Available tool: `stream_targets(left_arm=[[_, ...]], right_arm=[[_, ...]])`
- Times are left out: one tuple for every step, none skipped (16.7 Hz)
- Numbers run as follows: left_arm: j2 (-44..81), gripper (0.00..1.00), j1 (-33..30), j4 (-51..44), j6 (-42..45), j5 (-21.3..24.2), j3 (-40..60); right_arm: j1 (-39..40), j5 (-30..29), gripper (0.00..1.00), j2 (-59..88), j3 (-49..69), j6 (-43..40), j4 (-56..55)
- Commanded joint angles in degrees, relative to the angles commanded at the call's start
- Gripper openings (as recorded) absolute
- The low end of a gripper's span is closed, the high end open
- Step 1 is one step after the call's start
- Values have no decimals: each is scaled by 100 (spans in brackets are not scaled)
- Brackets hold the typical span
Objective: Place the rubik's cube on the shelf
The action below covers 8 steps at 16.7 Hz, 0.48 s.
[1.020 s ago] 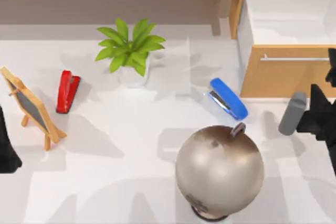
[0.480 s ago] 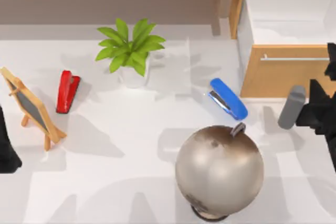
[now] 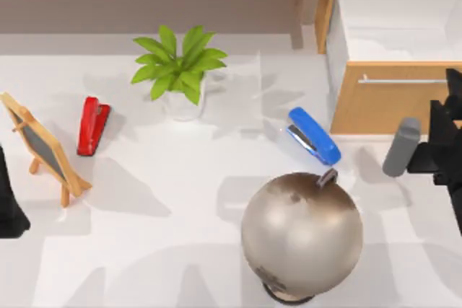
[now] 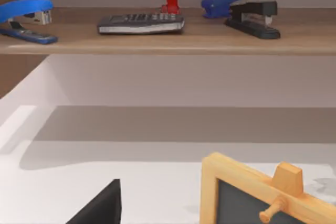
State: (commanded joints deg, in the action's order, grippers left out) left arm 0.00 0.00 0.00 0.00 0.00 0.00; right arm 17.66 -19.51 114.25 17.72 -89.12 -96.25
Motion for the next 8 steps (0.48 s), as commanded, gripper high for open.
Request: stream_targets(left_arm=[[0, 100, 0, 0, 0, 0, 0], [0, 100, 0, 0, 0, 0, 0], [0, 100, 0, 0, 0, 0, 0], [0, 100, 0, 0, 0, 0, 0], [0, 100, 0, 0, 0, 0, 0], [0, 100, 0, 0, 0, 0, 0], [0, 100, 0, 0, 0, 0, 0], [0, 100, 0, 0, 0, 0, 0]], right_arm=[[0, 0, 40, 0, 0, 0, 0], [0, 0, 32, 0, 0, 0, 0], [0, 0, 25, 0, 0, 0, 0], [0, 0, 17, 0, 0, 0, 0], [0, 0, 10, 0, 0, 0, 0], [0, 0, 2, 0, 0, 0, 0], [0, 0, 0, 0, 0, 0, 0], [0, 0, 0, 0, 0, 0, 0]])
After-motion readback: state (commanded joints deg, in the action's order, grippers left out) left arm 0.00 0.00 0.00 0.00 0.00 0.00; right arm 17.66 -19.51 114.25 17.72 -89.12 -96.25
